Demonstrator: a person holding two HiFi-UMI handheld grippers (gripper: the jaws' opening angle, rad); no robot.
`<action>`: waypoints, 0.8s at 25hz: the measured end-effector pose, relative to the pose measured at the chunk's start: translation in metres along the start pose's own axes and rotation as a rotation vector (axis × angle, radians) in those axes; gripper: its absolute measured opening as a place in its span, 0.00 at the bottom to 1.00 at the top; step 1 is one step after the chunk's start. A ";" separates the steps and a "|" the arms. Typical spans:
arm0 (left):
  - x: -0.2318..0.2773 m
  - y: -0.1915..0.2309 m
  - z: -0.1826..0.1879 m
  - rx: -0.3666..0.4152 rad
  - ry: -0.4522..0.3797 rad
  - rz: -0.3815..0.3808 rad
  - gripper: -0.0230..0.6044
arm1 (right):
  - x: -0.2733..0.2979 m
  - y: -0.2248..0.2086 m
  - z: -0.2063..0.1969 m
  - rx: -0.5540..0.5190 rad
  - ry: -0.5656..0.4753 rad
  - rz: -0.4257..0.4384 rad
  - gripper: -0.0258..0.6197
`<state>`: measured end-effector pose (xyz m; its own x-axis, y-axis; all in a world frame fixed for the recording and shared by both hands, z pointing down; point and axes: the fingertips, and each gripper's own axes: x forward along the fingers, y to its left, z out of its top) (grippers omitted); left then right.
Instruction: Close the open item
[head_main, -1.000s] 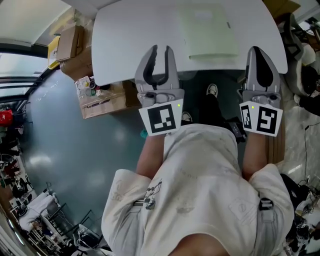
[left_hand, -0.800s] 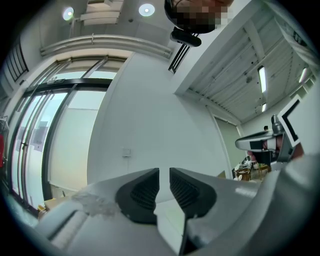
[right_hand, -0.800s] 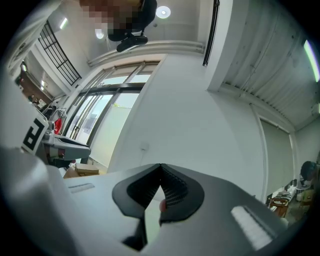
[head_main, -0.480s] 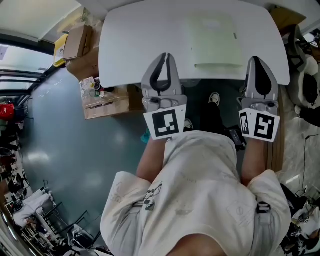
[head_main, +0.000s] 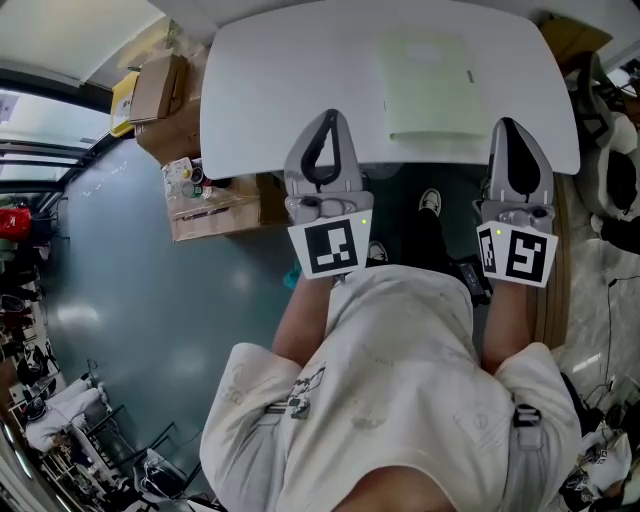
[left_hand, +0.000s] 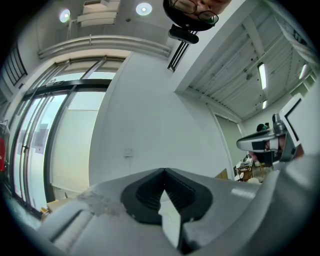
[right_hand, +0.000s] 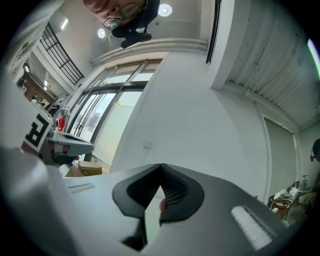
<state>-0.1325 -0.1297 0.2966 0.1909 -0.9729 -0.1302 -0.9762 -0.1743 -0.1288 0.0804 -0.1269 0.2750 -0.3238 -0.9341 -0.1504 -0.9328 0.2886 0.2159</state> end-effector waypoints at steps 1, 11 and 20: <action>0.000 0.000 0.000 0.003 -0.001 0.001 0.04 | 0.000 0.000 0.000 -0.002 0.001 -0.002 0.04; 0.002 0.001 -0.003 0.003 0.005 -0.006 0.04 | 0.003 -0.002 -0.005 0.012 0.024 -0.013 0.04; 0.006 0.000 -0.005 -0.004 0.015 -0.016 0.04 | 0.004 -0.004 -0.009 0.001 0.050 -0.020 0.04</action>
<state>-0.1315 -0.1361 0.3005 0.2045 -0.9722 -0.1137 -0.9736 -0.1900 -0.1269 0.0846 -0.1334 0.2819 -0.2967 -0.9490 -0.1062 -0.9392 0.2699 0.2125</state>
